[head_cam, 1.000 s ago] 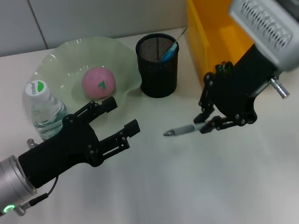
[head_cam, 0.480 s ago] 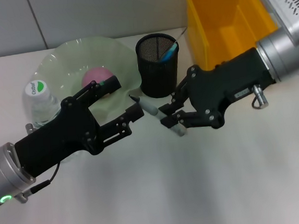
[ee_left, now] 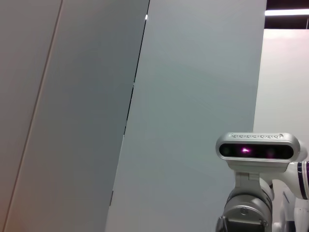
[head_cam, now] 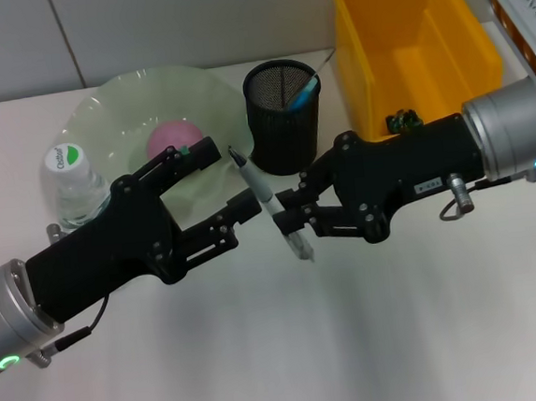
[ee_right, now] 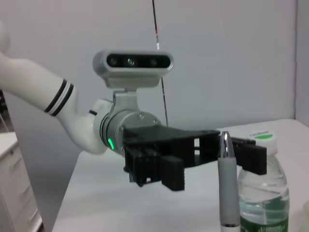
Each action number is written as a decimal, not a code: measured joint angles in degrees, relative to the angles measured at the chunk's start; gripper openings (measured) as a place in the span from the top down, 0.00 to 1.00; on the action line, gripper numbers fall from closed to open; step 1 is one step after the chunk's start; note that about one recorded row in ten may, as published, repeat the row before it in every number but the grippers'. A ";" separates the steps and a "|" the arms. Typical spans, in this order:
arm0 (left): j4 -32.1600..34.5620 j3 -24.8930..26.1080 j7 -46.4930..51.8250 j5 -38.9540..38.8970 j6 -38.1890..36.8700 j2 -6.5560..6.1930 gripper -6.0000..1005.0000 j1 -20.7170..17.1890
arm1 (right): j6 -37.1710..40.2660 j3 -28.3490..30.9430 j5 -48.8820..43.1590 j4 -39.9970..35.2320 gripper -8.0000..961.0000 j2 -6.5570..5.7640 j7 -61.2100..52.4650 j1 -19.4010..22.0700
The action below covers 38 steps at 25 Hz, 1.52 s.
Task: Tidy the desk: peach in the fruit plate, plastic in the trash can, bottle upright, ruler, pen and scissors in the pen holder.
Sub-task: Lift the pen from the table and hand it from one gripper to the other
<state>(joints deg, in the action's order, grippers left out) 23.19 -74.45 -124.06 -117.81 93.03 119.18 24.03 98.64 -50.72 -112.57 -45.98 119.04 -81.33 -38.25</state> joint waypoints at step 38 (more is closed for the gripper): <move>-1.56 0.00 -1.54 -1.64 -1.38 -0.01 0.57 0.69 | -3.03 -1.30 3.97 6.43 0.87 0.31 1.79 -2.66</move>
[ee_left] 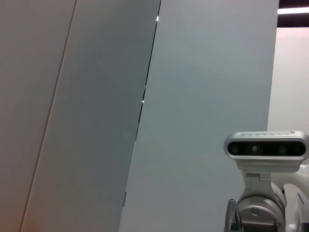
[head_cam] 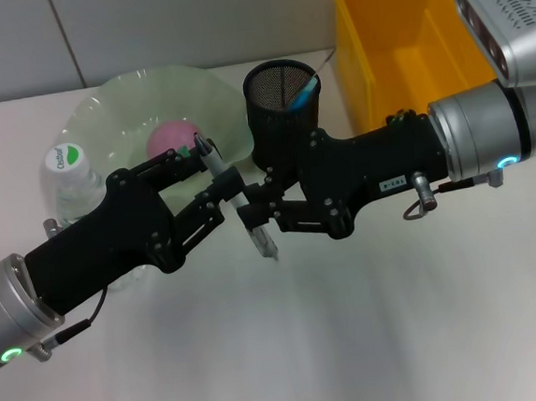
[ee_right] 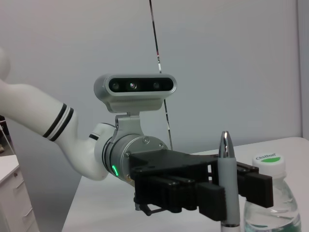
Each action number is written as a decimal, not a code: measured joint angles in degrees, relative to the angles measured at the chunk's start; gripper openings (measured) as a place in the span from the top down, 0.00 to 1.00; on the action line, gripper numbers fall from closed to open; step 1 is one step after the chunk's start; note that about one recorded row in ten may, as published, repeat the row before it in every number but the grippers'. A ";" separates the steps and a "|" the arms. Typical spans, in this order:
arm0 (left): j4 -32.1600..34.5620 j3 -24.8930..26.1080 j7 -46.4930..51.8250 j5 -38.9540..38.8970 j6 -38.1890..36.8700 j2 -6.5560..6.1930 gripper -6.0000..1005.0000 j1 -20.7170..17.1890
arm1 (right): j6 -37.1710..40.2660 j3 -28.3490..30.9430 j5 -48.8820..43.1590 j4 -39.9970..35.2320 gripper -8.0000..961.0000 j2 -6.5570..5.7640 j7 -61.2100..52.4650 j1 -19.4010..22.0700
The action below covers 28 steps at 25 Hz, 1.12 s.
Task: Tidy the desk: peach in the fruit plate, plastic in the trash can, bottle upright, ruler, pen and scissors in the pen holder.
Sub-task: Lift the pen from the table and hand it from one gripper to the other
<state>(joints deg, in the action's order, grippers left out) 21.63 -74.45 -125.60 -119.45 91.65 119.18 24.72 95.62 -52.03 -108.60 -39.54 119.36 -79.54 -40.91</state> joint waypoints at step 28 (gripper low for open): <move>-0.92 -1.33 0.67 -0.02 0.27 0.01 0.84 0.61 | -0.35 -0.35 -0.01 -0.48 0.77 -0.01 -0.68 -0.50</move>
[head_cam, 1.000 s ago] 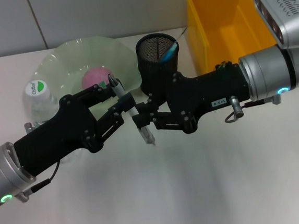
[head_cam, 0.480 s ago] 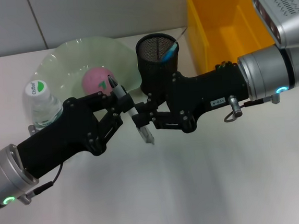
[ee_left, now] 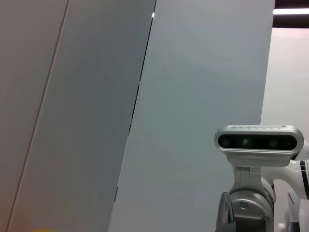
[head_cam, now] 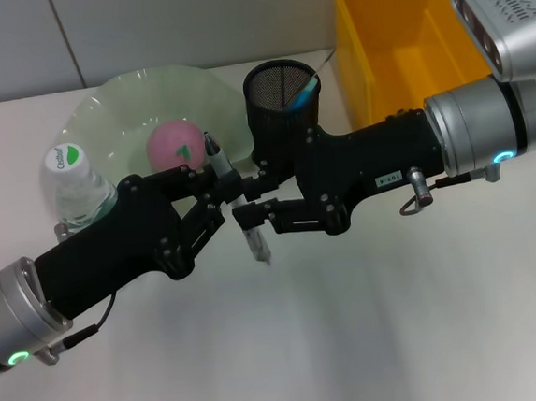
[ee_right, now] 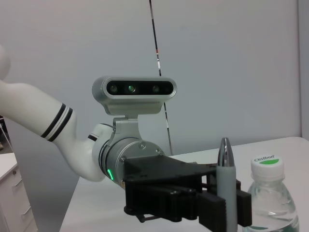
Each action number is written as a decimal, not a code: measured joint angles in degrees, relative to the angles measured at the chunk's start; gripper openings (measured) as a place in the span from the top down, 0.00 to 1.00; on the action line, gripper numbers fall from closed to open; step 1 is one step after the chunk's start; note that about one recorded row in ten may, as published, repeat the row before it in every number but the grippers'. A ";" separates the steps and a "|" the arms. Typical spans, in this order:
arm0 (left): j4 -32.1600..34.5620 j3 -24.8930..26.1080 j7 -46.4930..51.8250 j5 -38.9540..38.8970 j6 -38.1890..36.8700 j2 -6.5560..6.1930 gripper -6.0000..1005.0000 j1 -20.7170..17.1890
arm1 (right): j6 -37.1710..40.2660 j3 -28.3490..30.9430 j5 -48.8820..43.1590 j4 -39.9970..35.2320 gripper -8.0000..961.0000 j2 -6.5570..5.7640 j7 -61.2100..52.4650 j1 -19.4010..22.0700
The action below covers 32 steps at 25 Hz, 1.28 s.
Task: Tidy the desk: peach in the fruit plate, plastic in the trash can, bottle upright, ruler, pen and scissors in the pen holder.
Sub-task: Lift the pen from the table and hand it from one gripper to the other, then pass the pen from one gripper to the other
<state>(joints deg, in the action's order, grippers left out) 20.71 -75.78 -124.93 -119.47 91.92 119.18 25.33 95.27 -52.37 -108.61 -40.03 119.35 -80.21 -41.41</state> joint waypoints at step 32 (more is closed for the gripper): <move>-4.11 -0.37 6.49 -11.09 4.76 0.00 0.85 -0.77 | 1.39 0.74 13.17 5.24 0.43 -0.09 14.84 13.69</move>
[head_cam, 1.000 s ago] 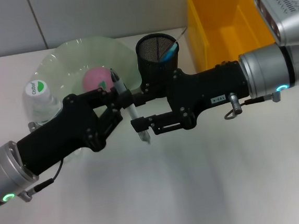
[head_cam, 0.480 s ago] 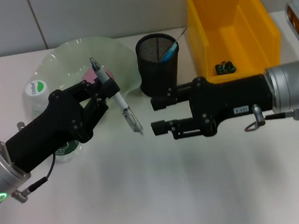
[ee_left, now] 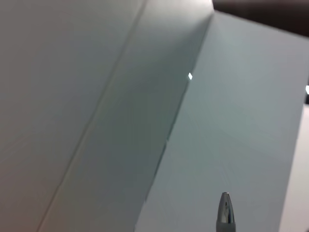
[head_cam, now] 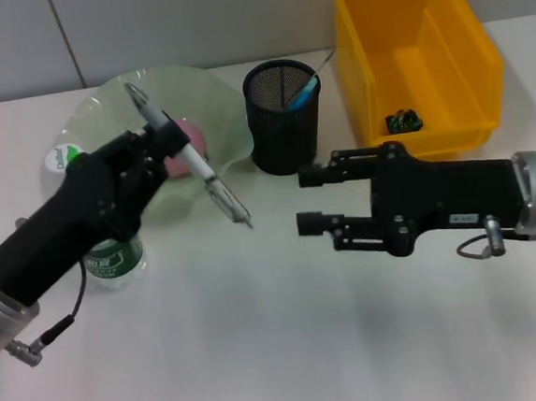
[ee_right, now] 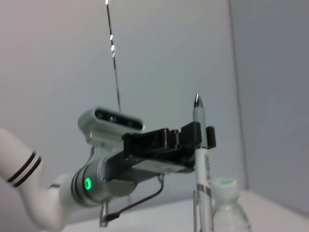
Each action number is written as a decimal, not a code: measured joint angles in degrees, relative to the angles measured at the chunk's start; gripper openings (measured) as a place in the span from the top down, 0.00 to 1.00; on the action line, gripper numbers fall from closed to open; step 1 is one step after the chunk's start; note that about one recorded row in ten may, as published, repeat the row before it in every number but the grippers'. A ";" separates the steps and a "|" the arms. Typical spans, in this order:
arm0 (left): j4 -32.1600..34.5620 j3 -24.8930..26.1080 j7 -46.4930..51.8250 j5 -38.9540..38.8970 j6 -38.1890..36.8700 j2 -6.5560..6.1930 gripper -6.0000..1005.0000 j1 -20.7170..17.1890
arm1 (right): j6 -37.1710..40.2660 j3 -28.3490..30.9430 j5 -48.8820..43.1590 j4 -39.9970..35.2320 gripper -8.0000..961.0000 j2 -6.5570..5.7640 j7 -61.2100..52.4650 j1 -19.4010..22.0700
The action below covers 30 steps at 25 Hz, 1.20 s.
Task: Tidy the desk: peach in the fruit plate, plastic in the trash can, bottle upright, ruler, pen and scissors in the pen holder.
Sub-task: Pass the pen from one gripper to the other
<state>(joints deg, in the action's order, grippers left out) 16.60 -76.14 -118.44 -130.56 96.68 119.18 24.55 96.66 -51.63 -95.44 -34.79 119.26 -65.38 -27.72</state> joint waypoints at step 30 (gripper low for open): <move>-4.23 -2.89 25.38 -16.81 -0.70 0.00 0.84 0.29 | 3.81 1.47 18.55 38.79 0.43 0.62 56.57 -7.81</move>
<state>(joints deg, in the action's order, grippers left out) 12.37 -79.04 -93.06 -147.37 95.98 119.18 24.85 100.47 -50.16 -76.89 4.00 119.88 -8.81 -35.53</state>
